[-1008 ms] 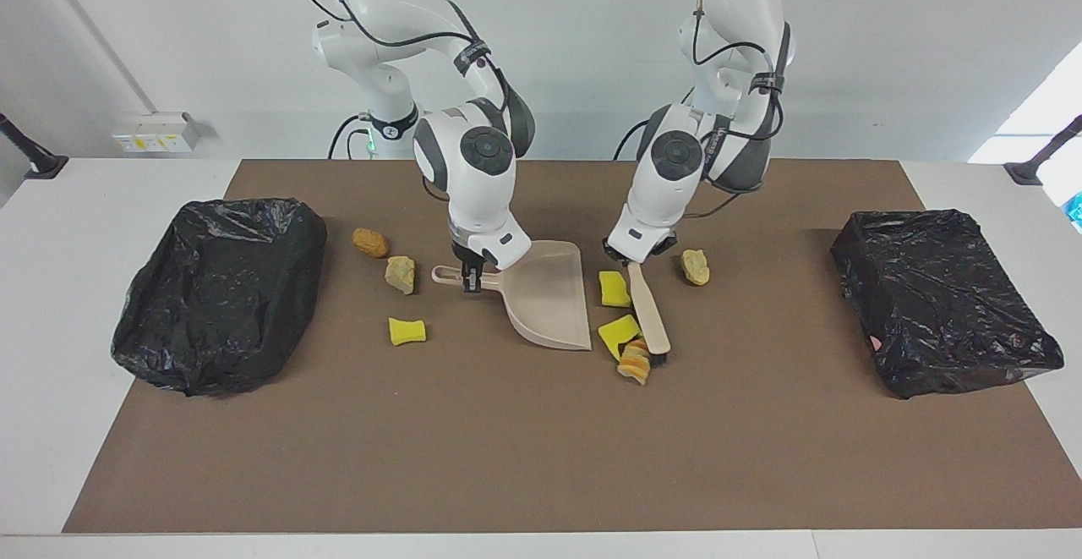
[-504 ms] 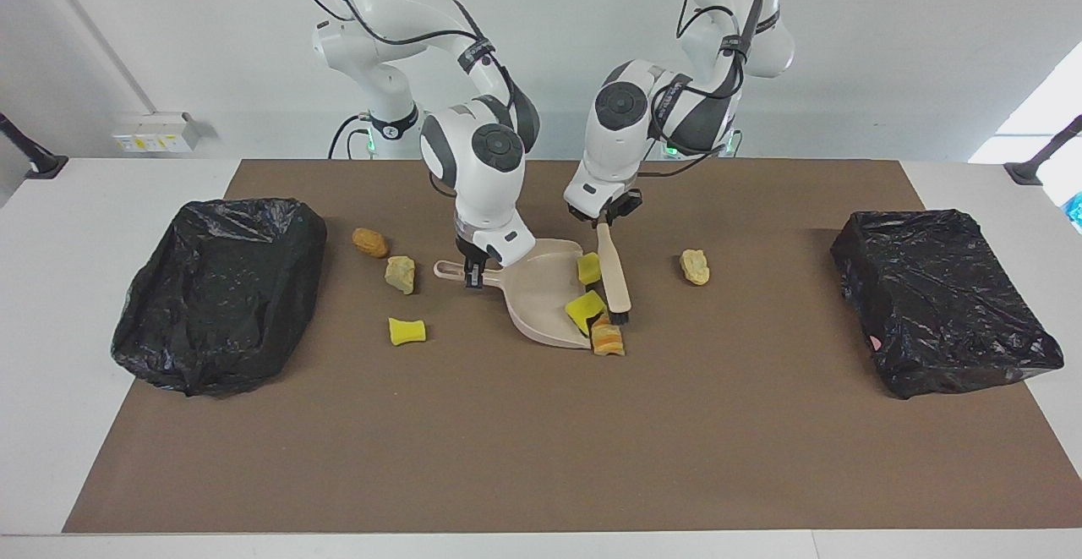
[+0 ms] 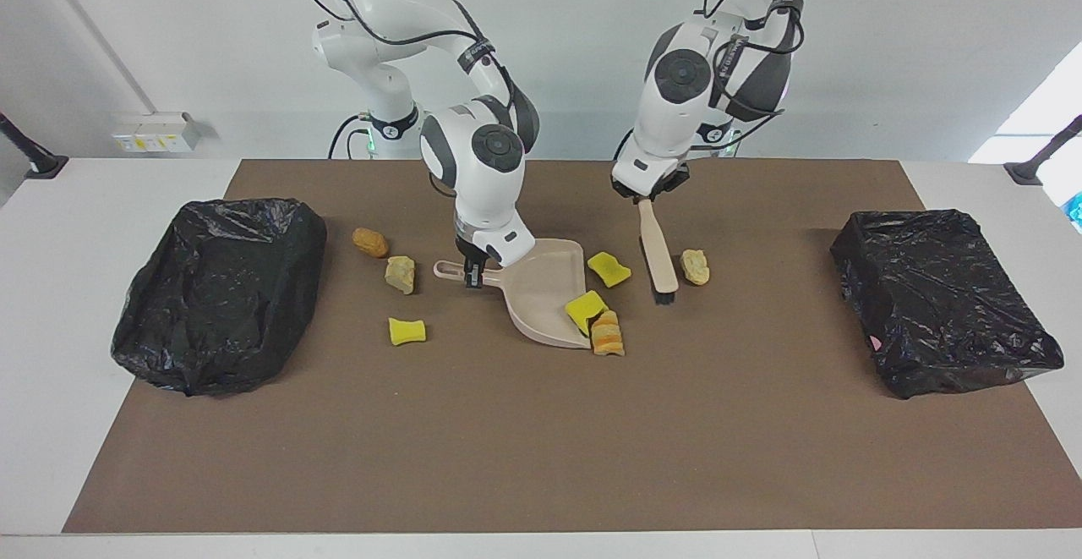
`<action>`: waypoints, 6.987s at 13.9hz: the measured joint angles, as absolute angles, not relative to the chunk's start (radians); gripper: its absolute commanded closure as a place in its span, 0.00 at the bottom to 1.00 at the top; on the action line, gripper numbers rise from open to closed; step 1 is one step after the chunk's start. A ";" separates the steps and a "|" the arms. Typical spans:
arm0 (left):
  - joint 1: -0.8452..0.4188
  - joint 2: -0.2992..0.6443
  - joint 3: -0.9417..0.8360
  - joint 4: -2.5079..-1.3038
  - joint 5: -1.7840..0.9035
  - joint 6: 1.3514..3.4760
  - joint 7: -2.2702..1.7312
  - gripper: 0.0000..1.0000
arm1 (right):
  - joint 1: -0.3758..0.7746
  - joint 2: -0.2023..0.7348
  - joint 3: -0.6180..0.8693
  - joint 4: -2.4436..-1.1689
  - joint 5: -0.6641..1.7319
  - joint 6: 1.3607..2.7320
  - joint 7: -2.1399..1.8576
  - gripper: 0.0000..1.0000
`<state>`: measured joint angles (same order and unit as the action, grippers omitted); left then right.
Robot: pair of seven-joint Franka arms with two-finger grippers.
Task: Sweep and dump trash in bin
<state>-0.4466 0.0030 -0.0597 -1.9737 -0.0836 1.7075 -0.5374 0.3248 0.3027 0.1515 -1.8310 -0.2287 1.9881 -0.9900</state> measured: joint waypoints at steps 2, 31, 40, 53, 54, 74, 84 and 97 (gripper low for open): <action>-0.376 0.004 -0.057 -1.982 -0.084 1.711 -0.480 1.00 | 0.325 0.303 0.151 -1.831 -0.229 1.988 -0.990 1.00; -0.545 -0.071 -0.090 -2.212 -0.243 2.097 -0.781 1.00 | 0.321 0.303 0.150 -1.834 -0.229 1.990 -0.990 1.00; -0.280 -0.096 -0.050 -2.226 -0.175 1.797 -0.566 1.00 | 0.320 0.303 0.150 -1.837 -0.229 1.995 -0.990 1.00; -0.665 -0.059 -0.082 -2.229 -0.317 2.147 -0.781 1.00 | 0.319 0.303 0.149 -1.839 -0.229 2.002 -0.990 1.00; -0.660 -0.050 -0.075 -2.217 -0.317 2.147 -0.778 1.00 | 0.319 0.303 0.149 -1.840 -0.229 2.002 -0.990 1.00; -0.568 0.096 -0.081 -2.163 -0.221 2.263 -0.628 1.00 | 0.316 0.303 0.149 -1.841 -0.229 2.014 -0.989 1.00; -0.705 0.044 -0.070 -2.074 -0.221 2.076 -0.702 1.00 | 0.315 0.303 0.149 -1.841 -0.229 2.014 -0.988 1.00; -0.455 0.154 -0.067 -2.078 -0.137 2.178 -0.529 1.00 | 0.315 0.303 0.149 -1.841 -0.229 2.014 -0.988 1.00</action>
